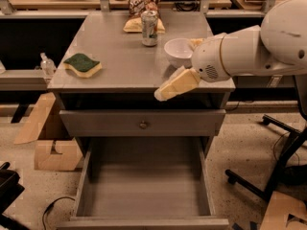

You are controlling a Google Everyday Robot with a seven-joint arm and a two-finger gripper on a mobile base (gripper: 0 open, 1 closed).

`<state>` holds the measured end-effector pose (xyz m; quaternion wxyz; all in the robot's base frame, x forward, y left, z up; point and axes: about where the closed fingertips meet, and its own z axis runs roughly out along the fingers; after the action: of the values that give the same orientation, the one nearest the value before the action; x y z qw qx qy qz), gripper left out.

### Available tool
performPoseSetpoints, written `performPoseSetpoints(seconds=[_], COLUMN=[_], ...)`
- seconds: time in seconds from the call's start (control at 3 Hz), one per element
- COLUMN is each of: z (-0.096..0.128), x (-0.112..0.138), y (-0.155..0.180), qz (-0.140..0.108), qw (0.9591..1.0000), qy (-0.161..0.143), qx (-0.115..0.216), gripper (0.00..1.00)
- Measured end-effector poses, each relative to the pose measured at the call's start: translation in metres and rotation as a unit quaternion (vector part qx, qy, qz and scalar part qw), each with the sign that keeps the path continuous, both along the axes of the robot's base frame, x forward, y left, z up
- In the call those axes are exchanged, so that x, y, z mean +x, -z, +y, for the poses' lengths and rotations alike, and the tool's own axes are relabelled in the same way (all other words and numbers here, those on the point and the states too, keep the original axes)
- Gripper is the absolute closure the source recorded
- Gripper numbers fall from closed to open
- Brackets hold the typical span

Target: Place sponge into middle drawer

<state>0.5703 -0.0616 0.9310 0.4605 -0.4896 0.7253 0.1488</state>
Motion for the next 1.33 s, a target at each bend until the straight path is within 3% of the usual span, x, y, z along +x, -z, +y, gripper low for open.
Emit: performPoseSetpoints(seconds=[0.33,0.67,1.0,1.33], z=[0.0,0.025,0.079,0.124], x=[0.0,0.022,0.07,0.095], y=[0.0,0.02,0.056,0.074], qz=[0.0,0.0,0.003,0.011], qw=[1.0,0.9992,0.9935,0.9878], qy=[0.0,-0.026,-0.074,-0.115], qx=[0.0,0.03,0.086,0.104], gripper=[0.0,0.0,0.0,0.0])
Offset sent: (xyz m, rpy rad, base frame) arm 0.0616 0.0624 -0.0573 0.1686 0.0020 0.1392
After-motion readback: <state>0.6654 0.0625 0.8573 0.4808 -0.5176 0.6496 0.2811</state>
